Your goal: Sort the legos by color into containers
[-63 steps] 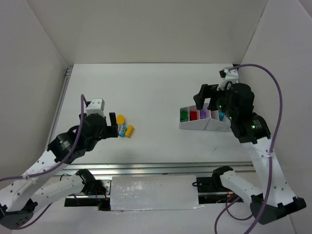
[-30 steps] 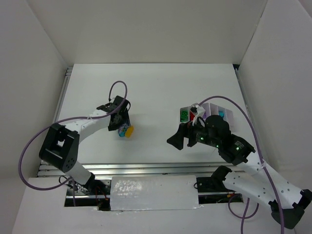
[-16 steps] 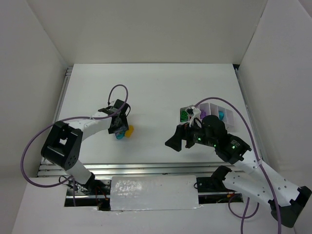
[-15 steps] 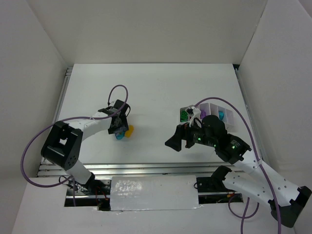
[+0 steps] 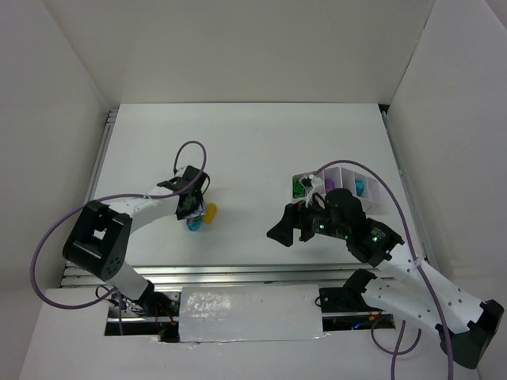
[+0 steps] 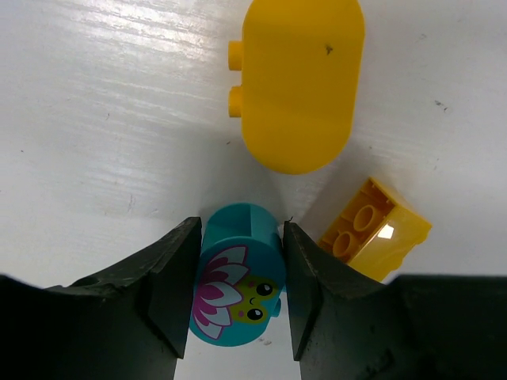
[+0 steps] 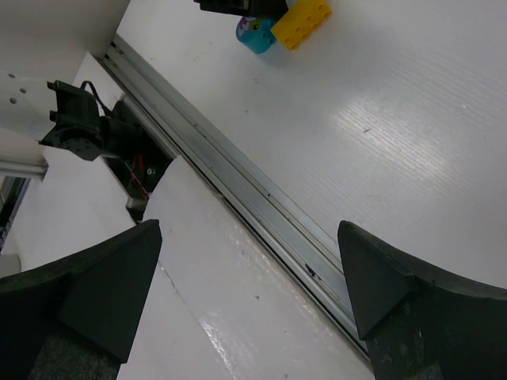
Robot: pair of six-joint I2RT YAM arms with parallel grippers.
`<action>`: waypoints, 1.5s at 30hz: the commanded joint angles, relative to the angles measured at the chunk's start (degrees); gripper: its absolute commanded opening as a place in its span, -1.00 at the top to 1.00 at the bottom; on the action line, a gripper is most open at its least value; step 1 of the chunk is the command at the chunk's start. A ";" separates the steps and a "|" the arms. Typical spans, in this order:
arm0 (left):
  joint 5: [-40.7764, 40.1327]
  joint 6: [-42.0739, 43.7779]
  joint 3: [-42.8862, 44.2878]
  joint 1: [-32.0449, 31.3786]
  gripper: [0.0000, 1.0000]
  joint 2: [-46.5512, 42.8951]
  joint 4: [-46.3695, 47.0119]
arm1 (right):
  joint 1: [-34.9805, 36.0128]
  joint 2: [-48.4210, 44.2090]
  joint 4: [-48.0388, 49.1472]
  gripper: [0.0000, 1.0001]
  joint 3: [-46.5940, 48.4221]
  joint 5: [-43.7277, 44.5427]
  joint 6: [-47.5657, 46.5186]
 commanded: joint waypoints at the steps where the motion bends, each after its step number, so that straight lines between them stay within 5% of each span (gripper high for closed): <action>1: -0.21 0.12 -0.61 -0.10 1.00 -2.65 -1.57 | 0.41 0.10 3.64 -0.99 -0.61 0.32 0.69; 9: 0.48 -1.29 1.59 -0.10 1.00 -12.05 -6.23 | 1.98 2.03 10.04 -0.99 -4.99 -0.21 2.17; 17: 6.02 -12.87 5.28 -6.50 1.00 -26.99 -5.98 | 11.37 2.27 49.23 -0.99 -19.95 6.52 11.06; 25: 7.17 -24.83 9.85 -19.51 1.00 -29.46 -1.32 | 18.42 13.28 56.90 -0.96 -13.01 19.20 9.30; 35: 5.23 -27.22 10.29 -24.62 1.00 -29.02 0.00 | 19.92 14.77 53.39 -0.77 -8.52 30.81 10.09; 38: 4.89 -27.57 10.47 -25.50 1.00 -28.15 0.27 | 20.01 16.88 51.81 -0.58 -6.59 31.34 10.53; 41: 4.97 -27.48 10.82 -26.02 1.00 -27.44 0.71 | 20.09 18.72 51.89 -0.06 -5.18 30.03 10.35; 45: 3.57 -27.04 11.69 -26.20 1.00 -27.35 0.01 | 20.10 19.96 50.84 1.00 -4.21 29.59 10.79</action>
